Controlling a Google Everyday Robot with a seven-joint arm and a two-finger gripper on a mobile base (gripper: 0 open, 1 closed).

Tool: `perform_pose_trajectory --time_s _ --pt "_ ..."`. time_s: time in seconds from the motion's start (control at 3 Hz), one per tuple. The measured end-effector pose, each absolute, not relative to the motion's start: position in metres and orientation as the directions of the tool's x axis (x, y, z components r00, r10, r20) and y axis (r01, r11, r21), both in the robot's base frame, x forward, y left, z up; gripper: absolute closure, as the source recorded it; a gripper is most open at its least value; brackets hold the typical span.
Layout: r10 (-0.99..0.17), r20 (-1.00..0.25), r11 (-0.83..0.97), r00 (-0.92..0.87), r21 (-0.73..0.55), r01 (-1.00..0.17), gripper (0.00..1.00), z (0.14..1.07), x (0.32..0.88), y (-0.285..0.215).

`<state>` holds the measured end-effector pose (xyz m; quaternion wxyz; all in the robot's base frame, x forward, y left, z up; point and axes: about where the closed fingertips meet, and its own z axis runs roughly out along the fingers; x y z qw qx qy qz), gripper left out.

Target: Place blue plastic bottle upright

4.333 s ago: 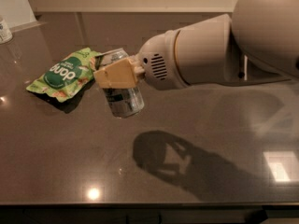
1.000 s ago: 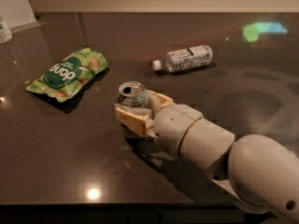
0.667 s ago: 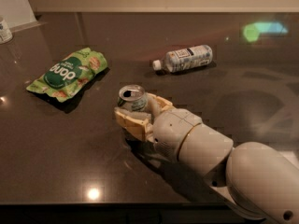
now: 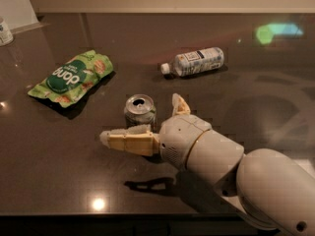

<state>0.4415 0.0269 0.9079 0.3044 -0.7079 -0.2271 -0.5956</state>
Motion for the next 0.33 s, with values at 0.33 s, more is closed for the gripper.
perform_pose_trajectory --time_s 0.33 --pt "-0.041 0.981 -0.711 0.188 -0.161 0.684 0.00 0.9079 0.4415 0.0269"
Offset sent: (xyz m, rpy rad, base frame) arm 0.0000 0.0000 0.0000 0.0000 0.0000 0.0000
